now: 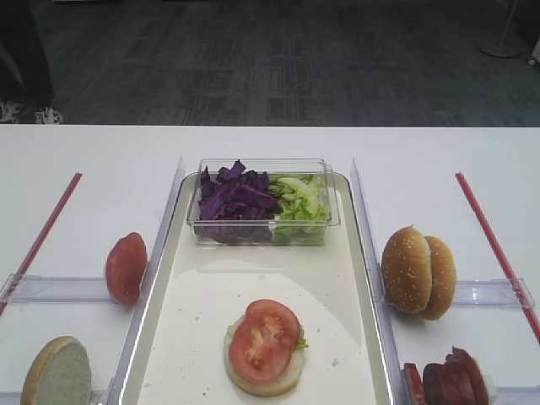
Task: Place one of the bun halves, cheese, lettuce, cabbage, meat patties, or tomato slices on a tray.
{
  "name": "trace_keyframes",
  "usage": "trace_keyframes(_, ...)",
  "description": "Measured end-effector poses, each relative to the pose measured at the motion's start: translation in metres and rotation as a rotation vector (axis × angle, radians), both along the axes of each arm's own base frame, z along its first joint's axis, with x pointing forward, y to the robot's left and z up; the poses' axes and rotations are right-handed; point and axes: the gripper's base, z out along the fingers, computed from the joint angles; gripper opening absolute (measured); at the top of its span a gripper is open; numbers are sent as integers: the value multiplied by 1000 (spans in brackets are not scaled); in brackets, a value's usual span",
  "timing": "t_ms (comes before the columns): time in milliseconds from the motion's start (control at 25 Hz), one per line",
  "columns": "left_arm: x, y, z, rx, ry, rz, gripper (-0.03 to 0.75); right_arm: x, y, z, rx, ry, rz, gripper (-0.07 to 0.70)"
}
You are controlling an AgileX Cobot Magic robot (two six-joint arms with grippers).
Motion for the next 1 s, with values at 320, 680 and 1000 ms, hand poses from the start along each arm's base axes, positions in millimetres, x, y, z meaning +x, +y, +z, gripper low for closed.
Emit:
trace_keyframes(320, -7, 1, 0, -2, -50, 0, 363, 0, 0, 0, 0, 0, 0, 338)
trace_keyframes(680, -14, 1, 0, -4, -105, 1, 363, 0, 0, 0, 3, 0, -2, 337)
trace_keyframes(1000, -17, 2, -1, -3, -159, -1, 362, 0, 0, 0, 3, 0, -2, 337)
